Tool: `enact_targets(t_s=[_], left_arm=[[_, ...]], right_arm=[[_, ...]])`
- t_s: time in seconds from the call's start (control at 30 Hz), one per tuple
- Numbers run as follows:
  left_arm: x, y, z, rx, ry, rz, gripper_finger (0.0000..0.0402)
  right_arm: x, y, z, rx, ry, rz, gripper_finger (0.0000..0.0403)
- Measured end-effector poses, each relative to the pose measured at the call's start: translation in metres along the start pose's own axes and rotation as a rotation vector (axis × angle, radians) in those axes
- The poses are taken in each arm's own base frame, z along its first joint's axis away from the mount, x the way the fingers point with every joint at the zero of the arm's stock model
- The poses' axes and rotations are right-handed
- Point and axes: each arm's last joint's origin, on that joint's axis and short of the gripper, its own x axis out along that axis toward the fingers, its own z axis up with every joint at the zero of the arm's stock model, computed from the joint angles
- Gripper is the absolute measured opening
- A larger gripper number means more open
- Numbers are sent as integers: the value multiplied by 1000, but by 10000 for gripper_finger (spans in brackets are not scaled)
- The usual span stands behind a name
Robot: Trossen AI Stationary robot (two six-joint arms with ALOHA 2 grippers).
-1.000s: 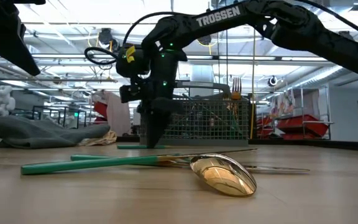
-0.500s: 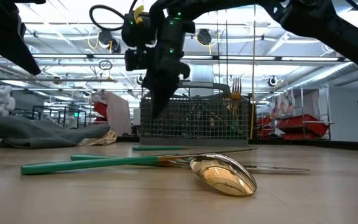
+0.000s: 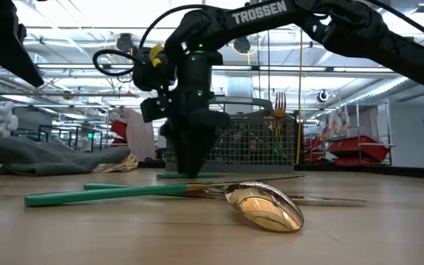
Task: Sort silverware
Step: Put the green knife into the gray silverware basket
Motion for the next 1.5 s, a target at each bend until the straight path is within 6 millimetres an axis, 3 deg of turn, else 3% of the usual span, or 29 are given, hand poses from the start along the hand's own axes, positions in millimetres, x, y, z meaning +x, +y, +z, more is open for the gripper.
enact_targets(t_s=[0.1, 0.17, 0.37, 0.43, 0.6, 1.0, 1.33, 1.5], left_arm=[[-1, 0, -1, 3, -1, -3, 44], [-1, 0, -1, 3, -2, -4, 44], [-1, -1, -1, 1, -5, -5, 44], [-1, -1, -1, -1, -7, -8, 44], [-1, -2, -1, 2, -7, -8, 44], [-3, -4, -3, 7, -22, -25, 44], [-3, -4, -3, 8, -22, -24, 44], [-3, -4, -3, 9, -22, -24, 44]], right_arm=[[1, -2, -1, 7, 3, 0, 212], [2, -2, -1, 16, 8, -7, 189], [24, -2, -4, 32, 48, -4, 44], [27, -2, -4, 30, 58, -5, 16], [27, 4, 0, 14, 60, -25, 5], [-26, 12, -1, 48, -8, -93, 1], [-35, 19, 1, 40, -23, -83, 0], [-71, 20, 1, 25, -133, -134, 0]])
